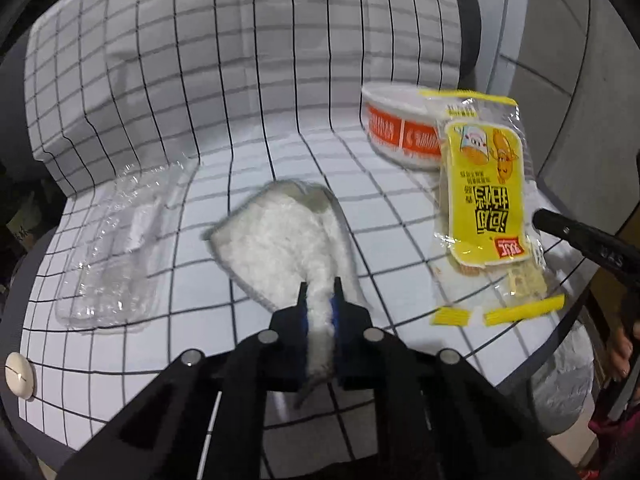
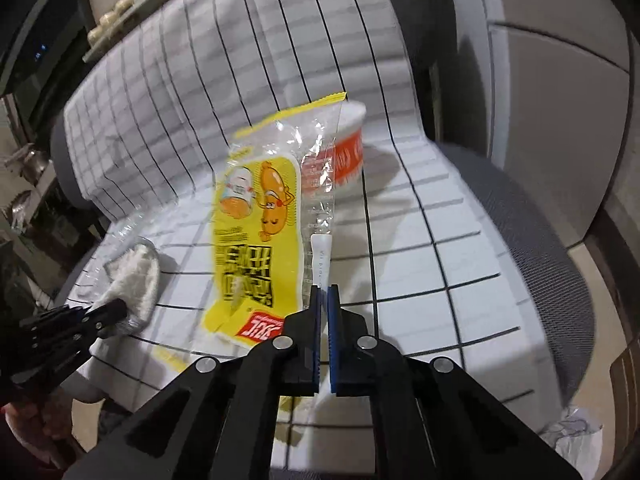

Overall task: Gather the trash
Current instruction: 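Carry cloth and snack packet over the bin and open both tools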

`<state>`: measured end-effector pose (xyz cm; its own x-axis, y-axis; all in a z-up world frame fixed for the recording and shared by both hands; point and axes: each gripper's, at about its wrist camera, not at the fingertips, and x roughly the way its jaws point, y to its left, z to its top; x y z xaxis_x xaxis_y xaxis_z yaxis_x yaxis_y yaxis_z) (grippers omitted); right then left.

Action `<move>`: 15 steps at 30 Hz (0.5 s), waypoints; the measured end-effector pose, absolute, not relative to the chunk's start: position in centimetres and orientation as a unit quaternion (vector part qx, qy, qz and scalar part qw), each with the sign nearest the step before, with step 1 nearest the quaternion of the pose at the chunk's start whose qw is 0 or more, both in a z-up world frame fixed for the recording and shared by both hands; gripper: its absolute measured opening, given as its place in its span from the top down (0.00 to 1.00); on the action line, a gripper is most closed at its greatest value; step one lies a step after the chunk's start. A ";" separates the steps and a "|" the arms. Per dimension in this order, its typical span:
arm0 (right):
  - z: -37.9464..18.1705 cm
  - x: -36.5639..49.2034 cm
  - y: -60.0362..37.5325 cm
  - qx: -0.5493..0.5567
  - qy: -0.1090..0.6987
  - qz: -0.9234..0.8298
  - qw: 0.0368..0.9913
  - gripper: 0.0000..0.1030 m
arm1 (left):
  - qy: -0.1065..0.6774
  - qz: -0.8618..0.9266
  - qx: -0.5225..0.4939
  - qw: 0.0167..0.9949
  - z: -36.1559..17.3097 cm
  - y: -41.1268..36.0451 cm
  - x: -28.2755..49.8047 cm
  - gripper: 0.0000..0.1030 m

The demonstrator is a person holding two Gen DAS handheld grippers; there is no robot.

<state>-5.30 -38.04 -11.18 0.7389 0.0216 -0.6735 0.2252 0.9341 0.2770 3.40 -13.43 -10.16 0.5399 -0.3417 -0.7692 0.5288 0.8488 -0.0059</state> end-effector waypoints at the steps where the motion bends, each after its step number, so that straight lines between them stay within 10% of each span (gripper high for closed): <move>1: -10.6 -5.8 -38.0 0.173 0.351 -0.055 0.919 0.99 | 0.401 -0.255 0.106 0.874 -9.5 -13.1 3.1 0.93; 15: -4.0 -19.2 -39.4 0.175 0.294 -0.162 0.926 0.99 | 0.344 -0.413 0.078 0.840 -4.7 -18.8 -4.4 0.93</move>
